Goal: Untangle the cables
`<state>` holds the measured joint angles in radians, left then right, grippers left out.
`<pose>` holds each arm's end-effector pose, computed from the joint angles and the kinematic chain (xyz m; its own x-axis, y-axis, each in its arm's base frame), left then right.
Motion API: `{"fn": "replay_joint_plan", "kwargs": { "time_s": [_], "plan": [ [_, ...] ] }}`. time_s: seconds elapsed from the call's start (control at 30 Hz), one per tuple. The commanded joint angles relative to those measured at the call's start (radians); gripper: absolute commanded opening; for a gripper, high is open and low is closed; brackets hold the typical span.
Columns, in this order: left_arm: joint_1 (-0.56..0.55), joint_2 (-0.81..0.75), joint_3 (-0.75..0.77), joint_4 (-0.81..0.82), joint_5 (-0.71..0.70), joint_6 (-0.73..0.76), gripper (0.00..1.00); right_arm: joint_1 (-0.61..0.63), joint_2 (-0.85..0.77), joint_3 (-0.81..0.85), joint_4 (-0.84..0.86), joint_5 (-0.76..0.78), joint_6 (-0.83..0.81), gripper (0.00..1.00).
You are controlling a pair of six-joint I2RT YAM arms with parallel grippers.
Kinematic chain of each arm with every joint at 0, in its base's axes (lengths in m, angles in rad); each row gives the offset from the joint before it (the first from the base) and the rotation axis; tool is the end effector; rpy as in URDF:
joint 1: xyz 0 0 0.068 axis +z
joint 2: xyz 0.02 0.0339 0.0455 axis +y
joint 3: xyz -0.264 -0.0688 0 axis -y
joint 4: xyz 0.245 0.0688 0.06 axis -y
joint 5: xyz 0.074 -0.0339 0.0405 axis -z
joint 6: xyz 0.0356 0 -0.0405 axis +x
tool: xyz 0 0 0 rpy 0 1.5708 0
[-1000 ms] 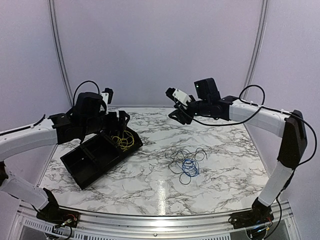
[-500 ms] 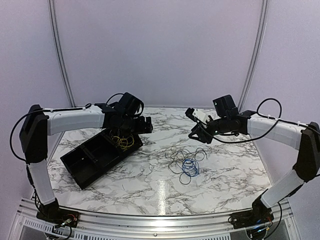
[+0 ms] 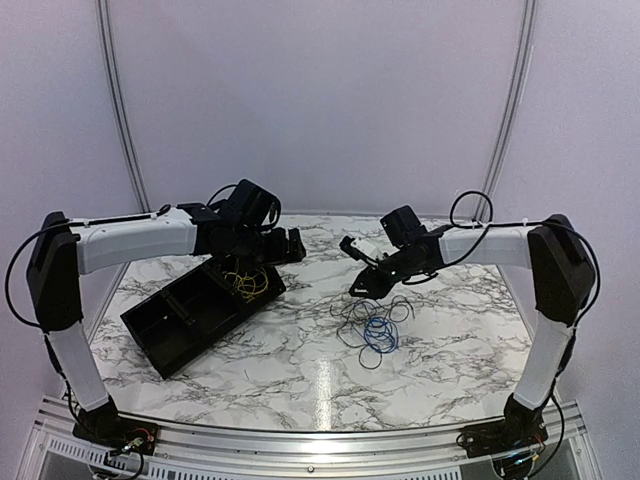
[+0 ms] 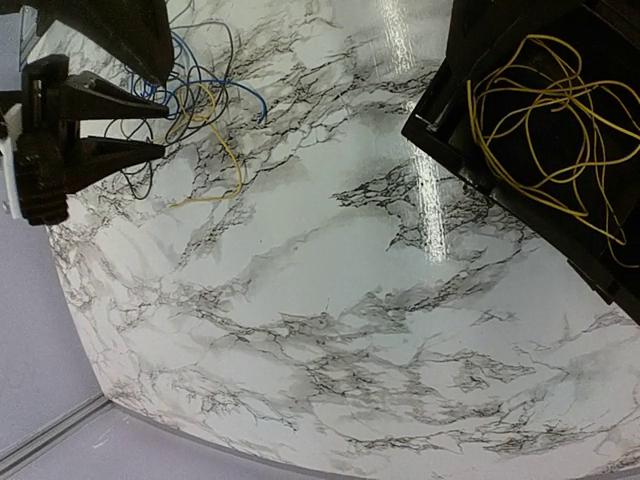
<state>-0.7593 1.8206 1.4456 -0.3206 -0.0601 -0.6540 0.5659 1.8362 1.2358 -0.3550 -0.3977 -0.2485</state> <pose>0.3056 -0.2871 0.2652 -0.7666 -0.1096 -0.6327 0.2361 0.8682 -0.4365 0.3192 0.2191 0.1921 -0.5001 -0.5863 -0.6373 -0.8316 0.5304 0.1645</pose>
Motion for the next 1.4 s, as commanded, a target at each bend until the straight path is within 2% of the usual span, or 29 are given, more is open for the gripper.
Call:
{"fn": "replay_joint_plan", "kwargs": {
  "time_s": [0.0,0.23,0.5,0.67,0.77,1.1,1.2,1.3,1.37],
  "plan": [
    [-0.009,-0.087,-0.047,-0.006,0.015,0.028,0.98,0.024,0.067,0.085,0.009,0.054,0.049,0.33],
    [-0.026,-0.161,-0.111,-0.005,0.015,0.056,0.95,0.053,0.148,0.127,0.007,0.200,0.139,0.34],
    [-0.042,-0.182,-0.141,-0.007,0.017,0.062,0.92,0.095,0.218,0.178,-0.016,0.216,0.193,0.34],
    [-0.044,-0.203,-0.158,-0.006,0.003,0.063,0.92,0.093,0.226,0.190,-0.032,0.317,0.311,0.30],
    [-0.044,-0.206,-0.159,-0.007,0.006,0.063,0.92,0.092,0.222,0.204,-0.056,0.362,0.344,0.32],
    [-0.046,-0.192,-0.148,-0.005,0.020,0.059,0.92,0.098,0.252,0.206,-0.062,0.310,0.338,0.28],
    [-0.047,-0.191,-0.151,-0.005,0.021,0.059,0.92,0.099,0.247,0.189,-0.059,0.294,0.334,0.24],
    [-0.047,-0.186,-0.151,-0.005,0.023,0.057,0.92,0.099,0.240,0.177,-0.047,0.281,0.325,0.14],
    [-0.050,-0.181,-0.150,-0.002,0.017,0.060,0.91,0.098,0.223,0.185,-0.026,0.277,0.315,0.00]
  ]
}}
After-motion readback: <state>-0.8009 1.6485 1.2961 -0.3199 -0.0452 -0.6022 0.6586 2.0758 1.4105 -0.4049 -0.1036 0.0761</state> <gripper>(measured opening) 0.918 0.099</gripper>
